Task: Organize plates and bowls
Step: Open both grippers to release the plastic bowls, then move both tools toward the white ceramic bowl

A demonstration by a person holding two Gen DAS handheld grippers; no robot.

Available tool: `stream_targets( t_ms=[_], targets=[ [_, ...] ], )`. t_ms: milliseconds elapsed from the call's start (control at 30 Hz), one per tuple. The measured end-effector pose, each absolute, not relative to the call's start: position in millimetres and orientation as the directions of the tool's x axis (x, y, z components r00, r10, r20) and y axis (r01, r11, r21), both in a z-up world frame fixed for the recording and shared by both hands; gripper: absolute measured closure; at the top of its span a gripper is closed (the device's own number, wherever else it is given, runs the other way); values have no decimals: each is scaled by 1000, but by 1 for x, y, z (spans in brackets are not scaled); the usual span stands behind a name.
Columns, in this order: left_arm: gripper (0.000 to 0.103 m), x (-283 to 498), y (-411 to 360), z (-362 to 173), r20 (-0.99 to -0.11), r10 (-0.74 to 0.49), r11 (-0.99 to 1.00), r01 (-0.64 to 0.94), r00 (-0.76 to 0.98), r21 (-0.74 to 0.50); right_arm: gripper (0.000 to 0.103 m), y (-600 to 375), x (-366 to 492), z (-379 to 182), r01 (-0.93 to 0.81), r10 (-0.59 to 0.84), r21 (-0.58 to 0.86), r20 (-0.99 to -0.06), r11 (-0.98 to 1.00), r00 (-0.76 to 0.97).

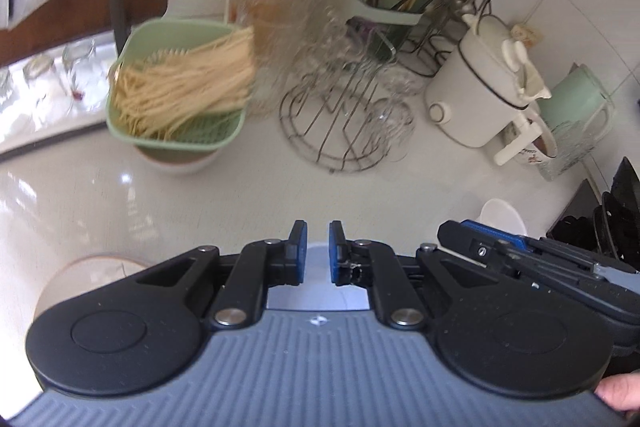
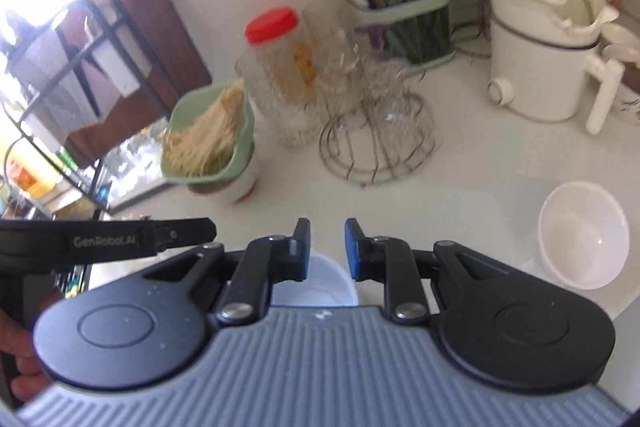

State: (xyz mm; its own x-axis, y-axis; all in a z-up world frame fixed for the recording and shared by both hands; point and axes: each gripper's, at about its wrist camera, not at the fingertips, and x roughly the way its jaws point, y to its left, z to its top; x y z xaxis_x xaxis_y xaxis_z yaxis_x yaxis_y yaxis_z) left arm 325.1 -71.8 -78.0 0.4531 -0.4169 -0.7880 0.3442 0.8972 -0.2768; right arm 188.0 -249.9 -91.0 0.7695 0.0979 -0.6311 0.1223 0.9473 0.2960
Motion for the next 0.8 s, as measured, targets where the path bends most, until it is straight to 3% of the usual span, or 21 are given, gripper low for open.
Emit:
stream_targets(
  t_ms=[267, 567, 800],
  targets=[
    [91, 316, -72, -72, -789, -411, 887, 399, 456, -231, 80, -255, 175, -83, 180, 41, 304, -598, 936, 800],
    [91, 321, -88, -77, -770, -448, 882, 368, 454, -296, 80, -280, 170, -83, 193, 1, 270, -583, 943, 812],
    [91, 323, -126, -76, -772, -466, 851, 457, 432, -258, 80, -312, 155, -81, 265, -67, 280, -562, 923, 825]
  ],
)
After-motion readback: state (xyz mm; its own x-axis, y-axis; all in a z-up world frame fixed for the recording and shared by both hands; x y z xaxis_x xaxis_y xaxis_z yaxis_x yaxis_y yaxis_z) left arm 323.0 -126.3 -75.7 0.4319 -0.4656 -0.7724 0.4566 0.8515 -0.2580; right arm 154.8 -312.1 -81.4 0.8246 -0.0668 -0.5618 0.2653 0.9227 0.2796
